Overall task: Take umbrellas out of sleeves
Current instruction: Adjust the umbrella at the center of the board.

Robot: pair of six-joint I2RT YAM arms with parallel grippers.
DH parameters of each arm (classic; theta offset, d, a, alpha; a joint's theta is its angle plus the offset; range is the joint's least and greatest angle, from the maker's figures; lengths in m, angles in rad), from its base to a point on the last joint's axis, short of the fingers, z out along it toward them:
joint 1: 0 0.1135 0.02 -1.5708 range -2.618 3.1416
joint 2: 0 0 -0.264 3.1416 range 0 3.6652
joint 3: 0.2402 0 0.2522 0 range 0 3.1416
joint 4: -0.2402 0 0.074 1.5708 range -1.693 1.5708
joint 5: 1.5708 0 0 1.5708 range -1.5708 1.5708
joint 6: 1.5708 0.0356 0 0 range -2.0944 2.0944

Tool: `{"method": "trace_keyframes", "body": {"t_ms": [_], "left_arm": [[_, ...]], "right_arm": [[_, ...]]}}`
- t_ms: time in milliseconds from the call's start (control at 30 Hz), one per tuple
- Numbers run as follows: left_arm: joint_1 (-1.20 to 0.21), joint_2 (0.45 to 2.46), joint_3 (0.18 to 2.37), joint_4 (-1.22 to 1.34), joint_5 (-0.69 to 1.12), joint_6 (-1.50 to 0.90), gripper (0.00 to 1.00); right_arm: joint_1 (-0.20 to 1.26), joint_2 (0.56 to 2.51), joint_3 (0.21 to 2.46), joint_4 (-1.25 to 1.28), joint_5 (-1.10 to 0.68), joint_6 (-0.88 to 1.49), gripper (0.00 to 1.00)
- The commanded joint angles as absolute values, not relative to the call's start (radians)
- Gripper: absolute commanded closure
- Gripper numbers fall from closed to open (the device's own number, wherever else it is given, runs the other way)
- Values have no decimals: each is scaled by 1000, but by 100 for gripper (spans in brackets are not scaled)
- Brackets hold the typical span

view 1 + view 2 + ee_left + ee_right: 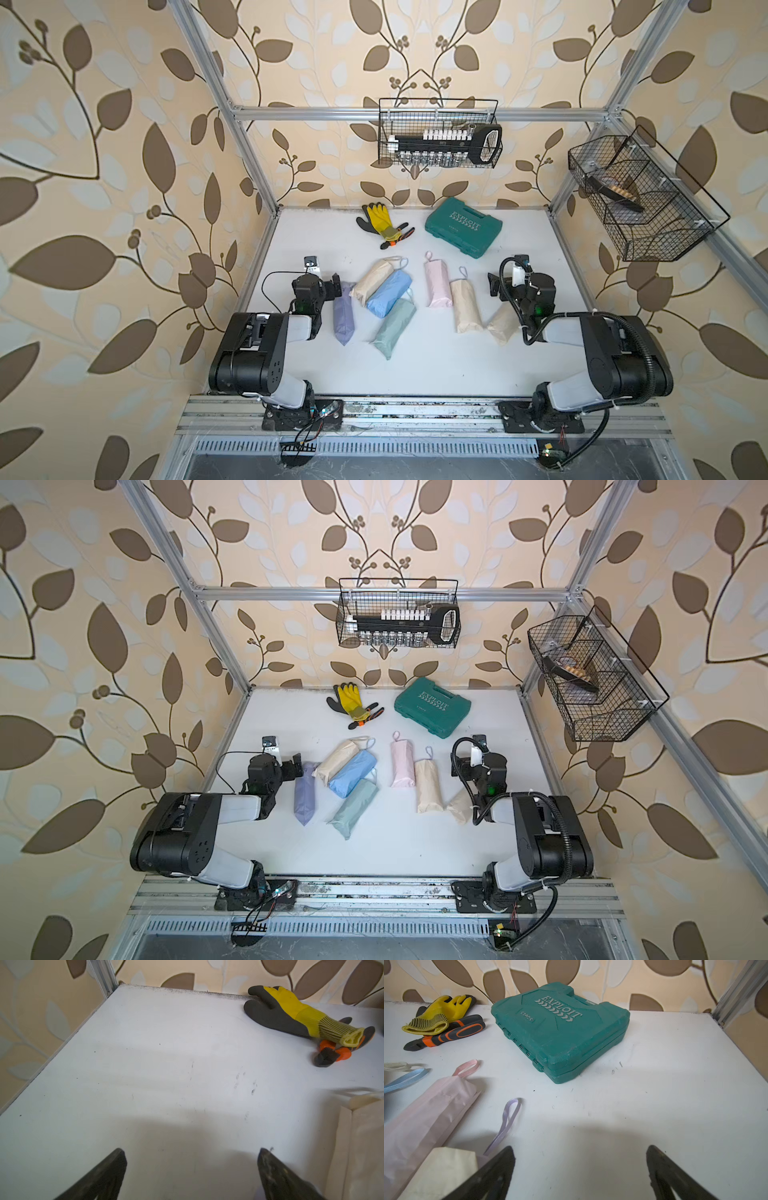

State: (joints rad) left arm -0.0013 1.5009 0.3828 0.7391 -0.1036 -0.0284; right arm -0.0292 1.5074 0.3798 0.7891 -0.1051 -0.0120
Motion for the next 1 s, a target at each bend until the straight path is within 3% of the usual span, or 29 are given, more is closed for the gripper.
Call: {"method": "trace_keyframes", "body": {"t_ms": [0, 867, 967], "left_arm": [[-21, 1493, 384, 743, -69, -6, 1], [-21, 1530, 373, 828, -64, 7, 1], [-22, 1518, 365, 828, -66, 4, 1]], "right_arm": [[-32, 1506, 382, 801, -117, -12, 1], [-32, 1503, 382, 795, -116, -11, 1], [-30, 1461, 425, 694, -1, 36, 1]]}}
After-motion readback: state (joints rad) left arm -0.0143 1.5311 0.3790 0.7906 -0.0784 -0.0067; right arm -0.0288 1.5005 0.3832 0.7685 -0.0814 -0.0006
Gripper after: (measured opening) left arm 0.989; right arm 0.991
